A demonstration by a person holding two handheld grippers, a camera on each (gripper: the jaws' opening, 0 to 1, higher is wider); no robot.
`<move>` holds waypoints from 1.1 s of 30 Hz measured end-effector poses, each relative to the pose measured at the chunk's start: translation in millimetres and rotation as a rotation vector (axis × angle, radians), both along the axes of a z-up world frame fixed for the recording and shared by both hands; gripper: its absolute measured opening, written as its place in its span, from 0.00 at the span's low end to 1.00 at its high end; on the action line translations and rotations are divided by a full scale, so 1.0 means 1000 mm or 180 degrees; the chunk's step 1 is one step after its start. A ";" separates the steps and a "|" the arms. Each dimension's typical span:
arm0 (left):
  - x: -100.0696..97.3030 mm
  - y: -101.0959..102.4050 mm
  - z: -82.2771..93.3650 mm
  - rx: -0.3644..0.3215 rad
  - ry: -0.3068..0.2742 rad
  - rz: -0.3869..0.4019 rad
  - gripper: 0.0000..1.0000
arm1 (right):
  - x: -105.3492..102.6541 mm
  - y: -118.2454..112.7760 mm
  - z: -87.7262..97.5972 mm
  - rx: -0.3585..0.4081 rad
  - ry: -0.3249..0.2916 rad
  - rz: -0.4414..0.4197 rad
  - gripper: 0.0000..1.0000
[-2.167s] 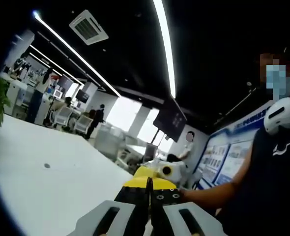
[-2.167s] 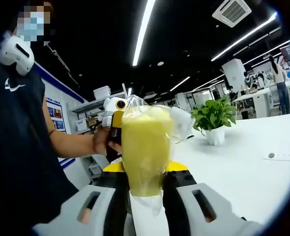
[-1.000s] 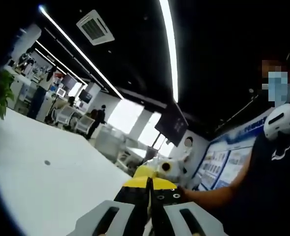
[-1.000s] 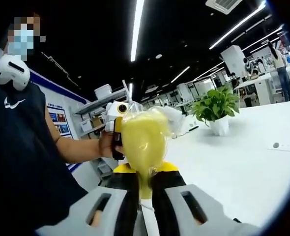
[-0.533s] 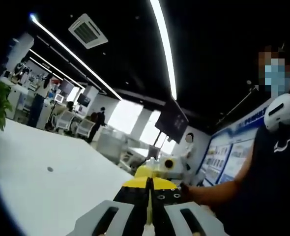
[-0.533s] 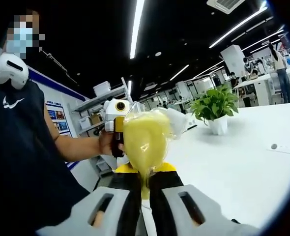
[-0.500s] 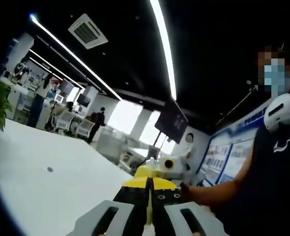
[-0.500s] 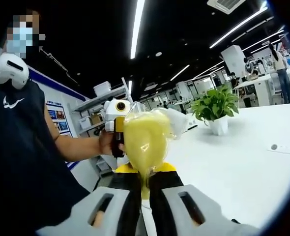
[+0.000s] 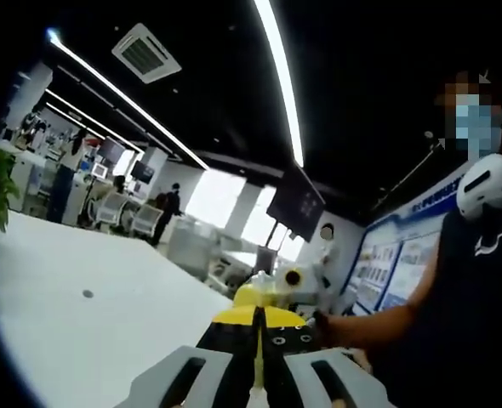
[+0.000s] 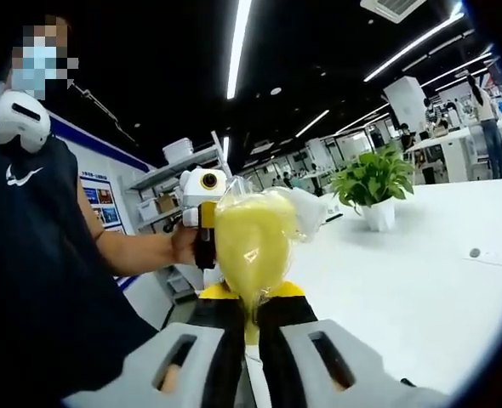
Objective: Compare the silicone blocks by pressing each to a similar depth, holding the contact briefly, and releasing to observe deformation and rebound differences across the visible hardness samples.
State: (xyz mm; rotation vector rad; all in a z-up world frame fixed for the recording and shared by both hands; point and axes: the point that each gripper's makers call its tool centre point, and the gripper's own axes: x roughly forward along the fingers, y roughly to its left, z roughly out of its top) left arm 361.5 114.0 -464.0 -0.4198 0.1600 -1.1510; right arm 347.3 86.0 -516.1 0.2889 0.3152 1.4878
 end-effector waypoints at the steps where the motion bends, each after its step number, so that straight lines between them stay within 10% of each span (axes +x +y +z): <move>1: -0.001 -0.001 0.001 0.0006 -0.0032 0.0004 0.00 | 0.000 0.000 0.000 0.0003 0.0000 -0.0003 0.00; 12: -0.005 -0.002 0.000 0.0007 0.0015 -0.0067 0.00 | -0.002 -0.002 0.000 -0.0014 -0.0019 0.0038 0.00; 19: 0.000 -0.001 -0.001 0.0213 -0.0314 0.0088 0.00 | 0.000 -0.002 -0.001 -0.0023 0.0000 0.0032 0.00; 33: -0.001 0.001 -0.004 0.0199 -0.0195 0.0034 0.00 | 0.000 0.000 -0.004 -0.0077 0.0029 0.0022 0.00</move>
